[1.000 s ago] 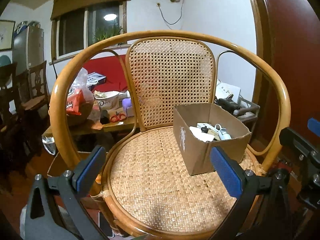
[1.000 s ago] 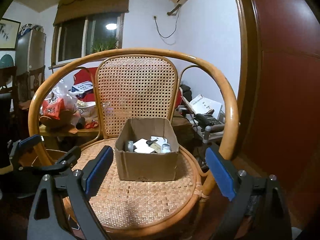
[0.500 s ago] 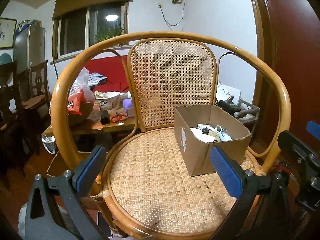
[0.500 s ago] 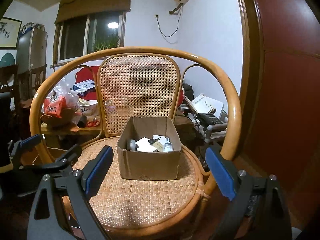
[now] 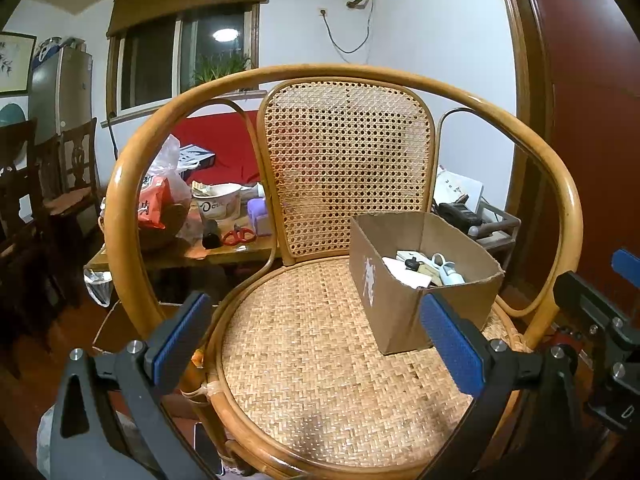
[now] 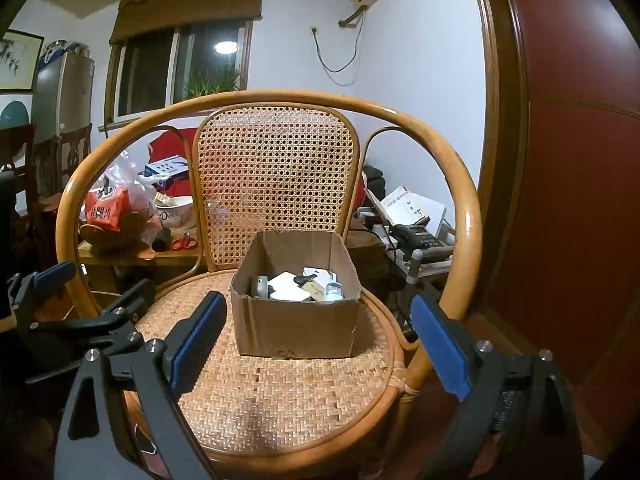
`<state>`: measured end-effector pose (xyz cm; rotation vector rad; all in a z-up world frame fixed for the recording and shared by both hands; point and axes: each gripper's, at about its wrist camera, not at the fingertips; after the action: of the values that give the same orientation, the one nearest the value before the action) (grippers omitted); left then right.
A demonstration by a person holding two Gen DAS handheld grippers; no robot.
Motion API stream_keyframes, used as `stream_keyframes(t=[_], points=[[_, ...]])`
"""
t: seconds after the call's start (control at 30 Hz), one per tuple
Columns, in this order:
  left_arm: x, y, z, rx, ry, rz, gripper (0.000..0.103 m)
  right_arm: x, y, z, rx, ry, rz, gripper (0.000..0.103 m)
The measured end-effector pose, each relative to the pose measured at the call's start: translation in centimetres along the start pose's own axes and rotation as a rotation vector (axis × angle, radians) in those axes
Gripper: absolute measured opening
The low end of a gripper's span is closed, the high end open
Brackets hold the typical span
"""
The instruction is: Organize rigid objects
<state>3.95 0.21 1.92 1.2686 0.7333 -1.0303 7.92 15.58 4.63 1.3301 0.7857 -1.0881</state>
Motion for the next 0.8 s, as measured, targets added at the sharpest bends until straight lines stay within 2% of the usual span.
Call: stream_keyframes(t=[0.8], points=[[0.14,-0.39,-0.02,-0.002,0.004,0.014,0.103,0.20,-0.24,0.03,0.006,0.007,0.003,0.098]])
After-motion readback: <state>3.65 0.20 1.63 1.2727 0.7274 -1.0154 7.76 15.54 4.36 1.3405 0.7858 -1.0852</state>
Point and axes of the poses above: each gripper's, at about its wrist camera, not at the fingertips, and y roughly against the way its jaws point, z to its left, x to its underside, and after that the axes turned 11 degrees about -y, right-handed
